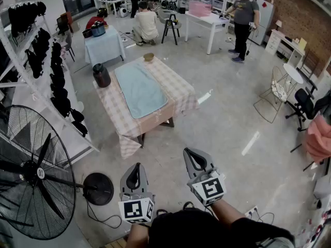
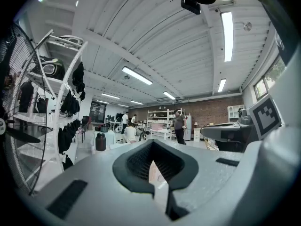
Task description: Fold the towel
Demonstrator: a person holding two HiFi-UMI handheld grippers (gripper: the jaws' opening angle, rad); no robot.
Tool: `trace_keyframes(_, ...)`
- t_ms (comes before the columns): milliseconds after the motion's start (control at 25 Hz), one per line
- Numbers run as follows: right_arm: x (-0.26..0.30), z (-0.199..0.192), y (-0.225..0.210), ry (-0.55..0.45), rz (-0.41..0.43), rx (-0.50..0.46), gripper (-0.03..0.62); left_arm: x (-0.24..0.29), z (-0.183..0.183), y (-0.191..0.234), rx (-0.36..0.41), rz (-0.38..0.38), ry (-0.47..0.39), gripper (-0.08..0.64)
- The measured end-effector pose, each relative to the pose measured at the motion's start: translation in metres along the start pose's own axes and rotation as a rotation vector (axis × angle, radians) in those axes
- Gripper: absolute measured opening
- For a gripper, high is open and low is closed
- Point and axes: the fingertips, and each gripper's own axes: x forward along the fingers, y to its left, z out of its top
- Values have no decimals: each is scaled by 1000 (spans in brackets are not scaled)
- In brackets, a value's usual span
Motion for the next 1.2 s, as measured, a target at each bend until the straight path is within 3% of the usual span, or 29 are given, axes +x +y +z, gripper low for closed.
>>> trace_keyframes(320, -5, -1, 13, -10, 44, 41, 3, -7, -4, -9, -7, -58, -3, 3)
trace_keyframes(400, -6, -4, 17, -9, 54, 42, 9, -7, -10, -9, -18, -75, 5, 56)
trace_keyframes(440, -7, -6, 18, -5, 57, 42, 30, -6, -13, -8, -28, -79, 8, 124)
trace_keyframes(520, -7, -8, 18, 5, 61, 38, 148, -4, -14, -5, -44, -79, 9, 213)
trace_keyframes(600, -5, -10, 19, 14, 70, 46, 229, -5, -14, -1, -49, -73, 6, 245)
trace_keyframes(720, -5, -18, 20, 47, 80, 100, 275, -7, -17, 5, -60, -66, 13, 263)
trace_keyframes(1200, 1, -32, 38, 102, 80, 53, 290, -11, -41, 24, -119, -71, 63, 270)
